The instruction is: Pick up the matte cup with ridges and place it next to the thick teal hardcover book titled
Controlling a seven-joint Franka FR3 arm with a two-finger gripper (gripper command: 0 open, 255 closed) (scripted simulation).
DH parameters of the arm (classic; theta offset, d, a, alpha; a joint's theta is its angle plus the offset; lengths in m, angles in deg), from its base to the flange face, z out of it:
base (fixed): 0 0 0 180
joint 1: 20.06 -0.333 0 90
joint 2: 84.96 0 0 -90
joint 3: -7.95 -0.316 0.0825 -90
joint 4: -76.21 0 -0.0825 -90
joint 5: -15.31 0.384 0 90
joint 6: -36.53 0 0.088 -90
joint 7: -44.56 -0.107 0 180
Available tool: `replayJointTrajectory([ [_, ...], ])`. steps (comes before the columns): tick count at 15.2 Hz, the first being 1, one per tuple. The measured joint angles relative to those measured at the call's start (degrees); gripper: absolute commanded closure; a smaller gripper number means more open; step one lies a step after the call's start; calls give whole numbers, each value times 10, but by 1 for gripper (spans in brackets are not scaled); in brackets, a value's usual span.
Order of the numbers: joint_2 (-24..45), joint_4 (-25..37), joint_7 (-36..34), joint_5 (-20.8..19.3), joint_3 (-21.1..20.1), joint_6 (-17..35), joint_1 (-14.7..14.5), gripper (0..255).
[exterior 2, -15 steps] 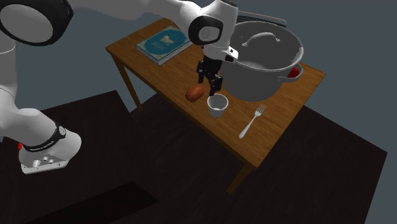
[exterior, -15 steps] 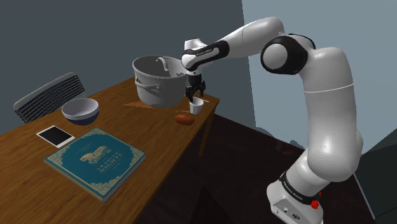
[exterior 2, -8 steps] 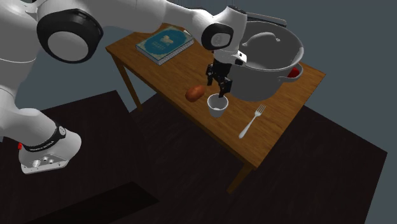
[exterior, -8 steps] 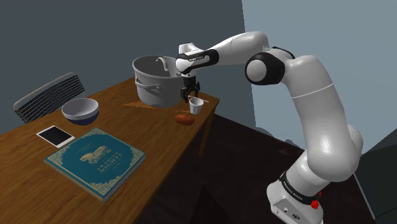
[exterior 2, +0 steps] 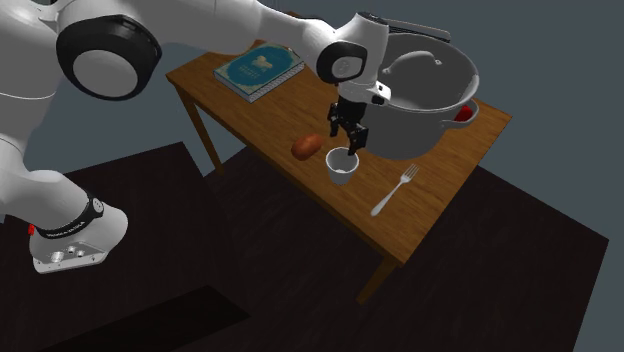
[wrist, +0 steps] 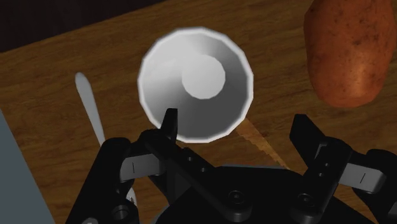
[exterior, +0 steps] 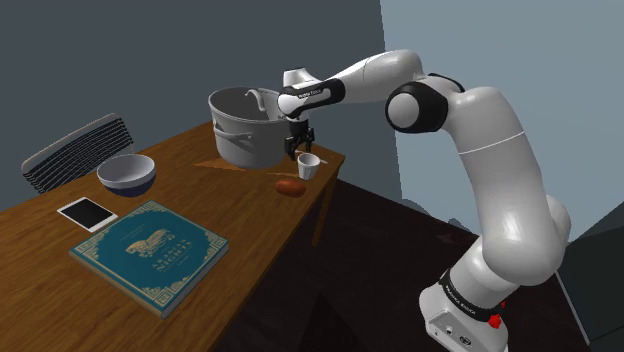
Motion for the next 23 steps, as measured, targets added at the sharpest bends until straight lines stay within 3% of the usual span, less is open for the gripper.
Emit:
replayJointTrajectory([
  [3,-4,-7,0,0,0,3,-1,0],
  [4,-3,-5,-3,0,0,0,-1,255],
  [5,-9,-19,-5,-1,1,16,-2,255],
  [9,3,9,1,1,-1,-13,-1,255],
  [13,5,10,-6,1,1,-9,-3,255],
  [14,4,10,-6,1,1,-10,-3,0],
  [16,0,2,10,8,-5,-2,8,0],
  [21,-3,-7,187,84,-57,20,129,0],
  [23,19,16,239,105,-72,16,161,0],
])
